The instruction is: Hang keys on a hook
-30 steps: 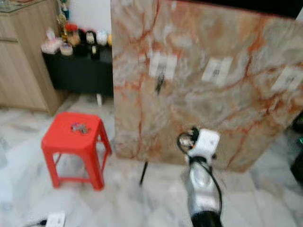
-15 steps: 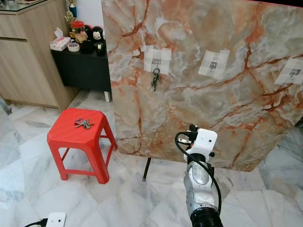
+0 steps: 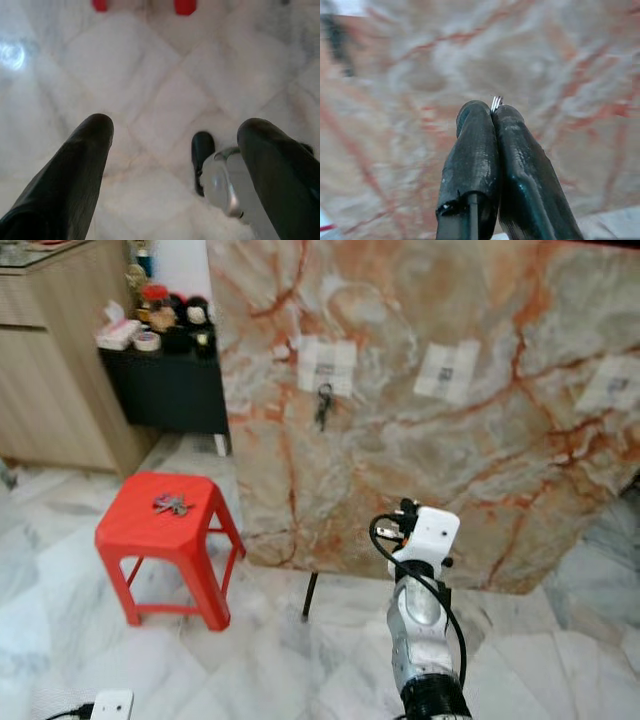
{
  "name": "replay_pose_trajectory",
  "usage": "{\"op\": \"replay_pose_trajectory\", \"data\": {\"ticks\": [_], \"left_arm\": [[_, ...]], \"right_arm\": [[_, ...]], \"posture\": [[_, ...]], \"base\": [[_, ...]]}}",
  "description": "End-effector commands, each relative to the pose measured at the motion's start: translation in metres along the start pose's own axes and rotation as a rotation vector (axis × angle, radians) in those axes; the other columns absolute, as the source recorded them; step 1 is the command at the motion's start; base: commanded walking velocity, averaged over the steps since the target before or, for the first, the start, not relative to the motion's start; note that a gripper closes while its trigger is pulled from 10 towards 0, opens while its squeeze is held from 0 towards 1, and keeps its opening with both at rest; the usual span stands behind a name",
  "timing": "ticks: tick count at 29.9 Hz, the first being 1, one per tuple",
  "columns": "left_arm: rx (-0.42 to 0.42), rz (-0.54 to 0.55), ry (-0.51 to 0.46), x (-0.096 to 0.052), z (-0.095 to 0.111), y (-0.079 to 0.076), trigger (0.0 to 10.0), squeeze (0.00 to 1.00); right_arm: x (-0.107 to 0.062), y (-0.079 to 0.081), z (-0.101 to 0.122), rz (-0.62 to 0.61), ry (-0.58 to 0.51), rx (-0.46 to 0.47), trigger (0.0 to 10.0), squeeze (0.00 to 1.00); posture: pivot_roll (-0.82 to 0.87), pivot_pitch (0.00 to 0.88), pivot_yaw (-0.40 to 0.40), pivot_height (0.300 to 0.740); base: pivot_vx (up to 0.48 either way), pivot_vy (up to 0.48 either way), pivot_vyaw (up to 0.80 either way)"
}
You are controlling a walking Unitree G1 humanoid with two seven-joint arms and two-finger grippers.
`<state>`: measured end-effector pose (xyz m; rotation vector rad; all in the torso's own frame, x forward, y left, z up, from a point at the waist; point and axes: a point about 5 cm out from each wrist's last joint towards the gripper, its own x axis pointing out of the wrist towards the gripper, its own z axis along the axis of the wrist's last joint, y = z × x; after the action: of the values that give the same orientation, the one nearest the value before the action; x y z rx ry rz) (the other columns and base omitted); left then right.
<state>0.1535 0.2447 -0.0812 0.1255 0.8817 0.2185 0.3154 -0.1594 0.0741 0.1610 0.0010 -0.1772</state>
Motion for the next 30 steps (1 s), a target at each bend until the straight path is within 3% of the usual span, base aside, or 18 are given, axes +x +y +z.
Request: {"op": "replay_pose_trajectory", "data": {"ticks": [1, 30], "left_arm": [[0.022, -0.009, 0.022, -0.0010, -0.0048, -0.0033, 10.0, 0.00], [0.026, -0.024, 0.043, -0.0023, -0.0101, -0.0095, 10.0, 0.00]], "right_arm": [[0.0020, 0.0020, 0.0024, 0.001, -0.012, 0.001, 10.0, 0.00], [0.0031, 0.0058, 0.0007, 0.006, -0.008, -0.002, 10.0, 0.00]], "posture": [[0.06, 0.044, -0.093, 0.740], [0.06, 0.048, -0.093, 0.740]], "base": [[0.281, 0.000, 0.00], [0.277, 0.000, 0.00]]}}
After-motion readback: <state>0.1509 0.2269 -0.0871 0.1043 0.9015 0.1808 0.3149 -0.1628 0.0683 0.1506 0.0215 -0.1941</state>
